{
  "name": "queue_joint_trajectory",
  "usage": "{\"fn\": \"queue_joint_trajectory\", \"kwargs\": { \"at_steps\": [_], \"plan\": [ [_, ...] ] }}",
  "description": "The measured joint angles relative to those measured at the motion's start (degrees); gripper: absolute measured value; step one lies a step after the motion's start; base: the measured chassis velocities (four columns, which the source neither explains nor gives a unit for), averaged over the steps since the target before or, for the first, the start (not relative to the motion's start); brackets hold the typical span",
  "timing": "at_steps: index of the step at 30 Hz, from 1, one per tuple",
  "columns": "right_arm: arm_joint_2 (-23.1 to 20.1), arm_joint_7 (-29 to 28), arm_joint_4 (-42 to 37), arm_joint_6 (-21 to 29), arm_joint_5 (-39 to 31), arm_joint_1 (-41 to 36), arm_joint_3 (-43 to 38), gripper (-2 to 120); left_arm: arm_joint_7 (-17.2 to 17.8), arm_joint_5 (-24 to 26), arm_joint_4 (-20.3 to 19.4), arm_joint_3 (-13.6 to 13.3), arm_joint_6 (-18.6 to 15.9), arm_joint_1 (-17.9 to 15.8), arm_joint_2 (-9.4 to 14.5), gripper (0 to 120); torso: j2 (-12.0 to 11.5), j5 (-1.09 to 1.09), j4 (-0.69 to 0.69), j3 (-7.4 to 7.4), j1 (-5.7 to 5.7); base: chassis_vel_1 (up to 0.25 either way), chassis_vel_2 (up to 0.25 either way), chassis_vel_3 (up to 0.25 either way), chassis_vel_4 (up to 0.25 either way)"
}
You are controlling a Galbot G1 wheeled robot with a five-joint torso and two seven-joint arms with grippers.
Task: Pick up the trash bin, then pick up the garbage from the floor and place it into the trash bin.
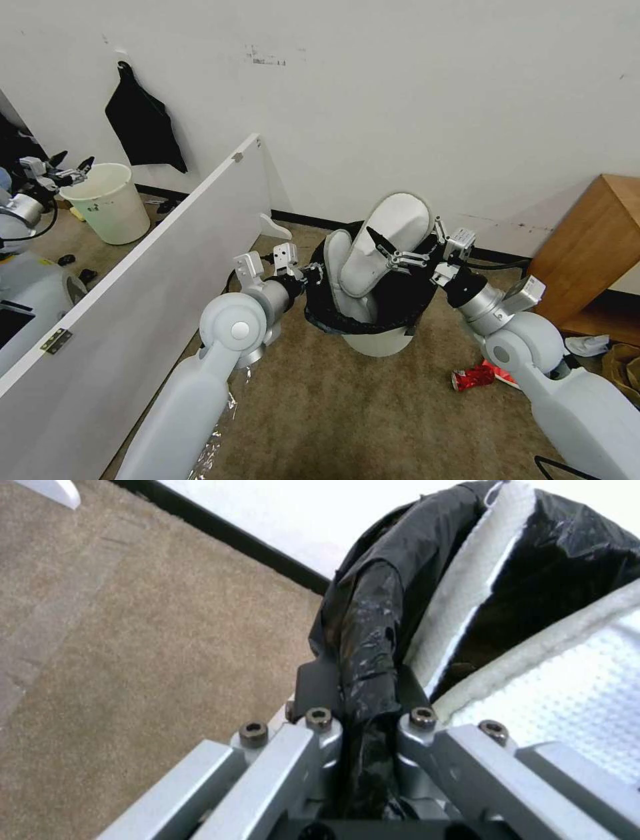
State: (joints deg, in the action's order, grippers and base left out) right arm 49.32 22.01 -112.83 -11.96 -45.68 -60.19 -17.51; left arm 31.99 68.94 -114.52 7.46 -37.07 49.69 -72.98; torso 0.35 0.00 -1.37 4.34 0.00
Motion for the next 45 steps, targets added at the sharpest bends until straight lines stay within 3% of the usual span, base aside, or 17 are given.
{"fn": "queue_joint_trajectory", "kwargs": {
  "at_steps": [12,17,27,45],
  "plan": [
    [0.09,0.06,-0.08,0.02,0.13,-0.35,-0.12,100,-0.29,-1.13,0.15,0.17,0.23,0.31,-0.45,4,0.00,0.00,0.00,0.00,0.00,0.000,0.000,0.000,0.000],
    [-0.01,0.06,-1.04,0.00,-0.03,-0.14,-0.59,100,0.05,-5.60,2.95,0.78,0.76,-0.36,-0.88,4,0.00,0.00,0.01,0.00,0.00,0.000,0.000,0.000,0.000],
    [-1.54,0.20,-4.67,0.13,-1.82,-0.57,-5.32,100,-0.64,-6.06,5.65,3.04,0.95,-1.50,-1.17,4,0.00,0.00,0.00,0.00,0.00,0.000,0.000,0.000,0.000],
    [-2.66,0.59,-6.69,0.51,-4.16,-2.45,-14.74,100,-0.62,-5.13,3.28,7.15,1.01,0.64,-0.20,4,0.00,0.00,0.00,0.00,0.00,0.000,0.000,0.000,0.000]
  ]
}}
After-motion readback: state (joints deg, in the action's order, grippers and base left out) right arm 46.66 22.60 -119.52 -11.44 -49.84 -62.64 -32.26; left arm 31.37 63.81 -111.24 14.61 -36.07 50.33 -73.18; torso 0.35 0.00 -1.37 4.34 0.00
